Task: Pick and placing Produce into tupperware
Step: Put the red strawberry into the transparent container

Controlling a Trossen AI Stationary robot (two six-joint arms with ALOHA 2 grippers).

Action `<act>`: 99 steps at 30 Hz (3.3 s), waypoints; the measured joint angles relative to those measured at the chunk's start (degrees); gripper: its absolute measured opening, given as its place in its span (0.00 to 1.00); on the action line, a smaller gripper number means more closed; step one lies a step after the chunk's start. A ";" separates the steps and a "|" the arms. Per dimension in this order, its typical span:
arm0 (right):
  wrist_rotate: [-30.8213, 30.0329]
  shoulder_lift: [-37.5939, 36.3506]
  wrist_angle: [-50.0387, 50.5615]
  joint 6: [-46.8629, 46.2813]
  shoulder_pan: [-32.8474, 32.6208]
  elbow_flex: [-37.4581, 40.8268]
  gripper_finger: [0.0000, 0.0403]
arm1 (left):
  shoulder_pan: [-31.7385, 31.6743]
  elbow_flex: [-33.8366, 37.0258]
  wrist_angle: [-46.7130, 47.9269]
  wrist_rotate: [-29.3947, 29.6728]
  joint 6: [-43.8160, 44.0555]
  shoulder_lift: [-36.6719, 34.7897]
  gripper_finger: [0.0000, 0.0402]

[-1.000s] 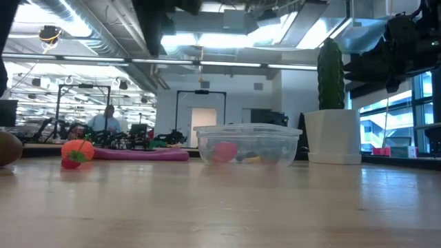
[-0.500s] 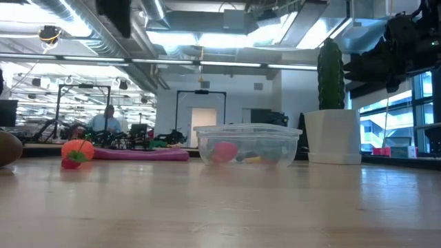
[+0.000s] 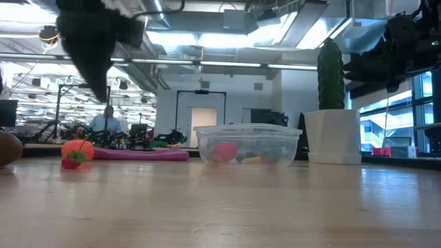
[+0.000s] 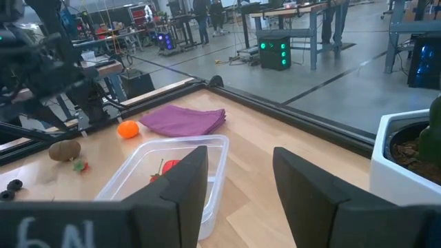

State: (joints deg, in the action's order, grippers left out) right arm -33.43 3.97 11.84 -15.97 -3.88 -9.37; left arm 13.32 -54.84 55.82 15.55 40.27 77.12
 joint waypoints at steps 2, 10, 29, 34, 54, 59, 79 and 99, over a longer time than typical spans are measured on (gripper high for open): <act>0.00 0.00 0.00 0.00 0.02 0.00 0.42 | -0.02 2.34 -2.00 -0.01 -0.23 0.00 0.59; 0.00 0.00 0.00 -0.02 0.02 0.00 0.42 | 0.15 7.40 -4.78 -5.94 -4.52 0.00 0.57; 0.00 0.00 0.02 0.06 0.02 0.00 0.42 | 5.79 8.79 -13.07 -7.62 -26.76 0.55 0.53; 0.00 0.00 0.04 0.09 0.01 0.00 0.42 | 5.73 10.41 -13.68 -7.68 -22.66 2.43 0.53; 0.00 0.00 0.26 -0.02 0.02 0.00 0.42 | 5.48 11.07 -18.96 -7.45 -22.41 12.46 0.53; 0.00 0.00 0.26 -0.02 0.02 0.00 0.42 | 5.48 11.11 -19.03 -7.51 -22.40 12.66 0.52; 0.00 0.00 0.26 -0.03 0.01 0.00 0.42 | 5.51 10.97 -19.11 -8.46 -22.40 12.83 0.27; 0.00 0.02 -0.50 -0.04 0.02 0.00 0.42 | -11.14 -10.68 -31.48 -33.32 -30.09 12.96 0.29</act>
State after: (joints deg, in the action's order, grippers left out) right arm -33.43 3.99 11.33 -16.01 -3.86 -9.37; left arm 2.18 -65.52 24.34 -17.77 10.18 90.08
